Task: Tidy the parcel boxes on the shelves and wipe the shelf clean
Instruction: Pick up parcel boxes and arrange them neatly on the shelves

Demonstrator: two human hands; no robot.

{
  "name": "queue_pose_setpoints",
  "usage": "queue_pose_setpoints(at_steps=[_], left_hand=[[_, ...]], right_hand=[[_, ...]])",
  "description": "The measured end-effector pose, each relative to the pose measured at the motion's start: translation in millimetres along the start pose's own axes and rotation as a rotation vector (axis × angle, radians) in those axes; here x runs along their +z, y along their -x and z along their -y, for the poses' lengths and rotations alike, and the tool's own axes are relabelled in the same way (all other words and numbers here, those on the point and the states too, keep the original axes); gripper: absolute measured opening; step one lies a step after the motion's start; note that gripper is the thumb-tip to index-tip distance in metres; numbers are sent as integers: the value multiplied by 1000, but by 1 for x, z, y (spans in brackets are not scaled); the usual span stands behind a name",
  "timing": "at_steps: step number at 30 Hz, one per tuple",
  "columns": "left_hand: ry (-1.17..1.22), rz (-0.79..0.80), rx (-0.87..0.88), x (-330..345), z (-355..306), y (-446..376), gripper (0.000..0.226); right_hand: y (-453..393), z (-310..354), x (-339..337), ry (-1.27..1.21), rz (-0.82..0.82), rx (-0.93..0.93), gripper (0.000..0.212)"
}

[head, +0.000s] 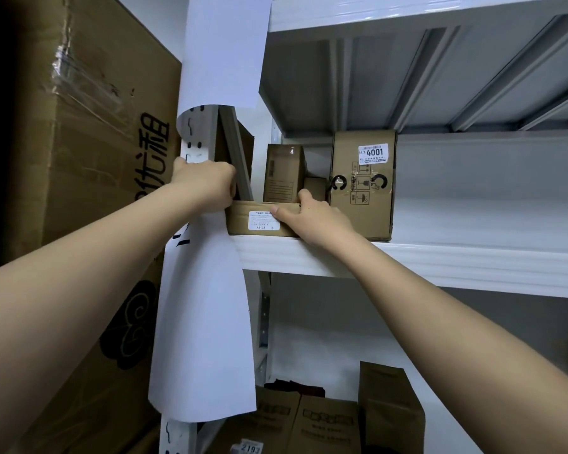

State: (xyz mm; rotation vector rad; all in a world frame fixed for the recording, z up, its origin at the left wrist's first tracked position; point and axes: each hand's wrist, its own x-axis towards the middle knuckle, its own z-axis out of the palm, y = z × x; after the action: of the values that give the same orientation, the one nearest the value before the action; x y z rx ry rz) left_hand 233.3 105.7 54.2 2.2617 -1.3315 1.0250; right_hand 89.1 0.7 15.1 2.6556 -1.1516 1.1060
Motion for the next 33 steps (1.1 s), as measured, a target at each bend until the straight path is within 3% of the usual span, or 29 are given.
queue_pose_setpoints(at_steps=[6, 11, 15, 24, 33], left_hand=[[289, 155, -14, -15, 11, -2, 14], [472, 205, 39, -18, 10, 0, 19], [416, 239, 60, -9, 1, 2, 16], [346, 178, 90, -5, -11, -2, 17], [55, 89, 41, -1, -21, -5, 34]], right_hand=[[9, -3, -4, 240, -151, -51, 62], [11, -6, -5, 281, -178, -48, 61], [11, -10, -1, 216, -142, -27, 60], [1, -27, -11, -193, 104, -13, 53], [15, -18, -5, -5, -38, -76, 42]])
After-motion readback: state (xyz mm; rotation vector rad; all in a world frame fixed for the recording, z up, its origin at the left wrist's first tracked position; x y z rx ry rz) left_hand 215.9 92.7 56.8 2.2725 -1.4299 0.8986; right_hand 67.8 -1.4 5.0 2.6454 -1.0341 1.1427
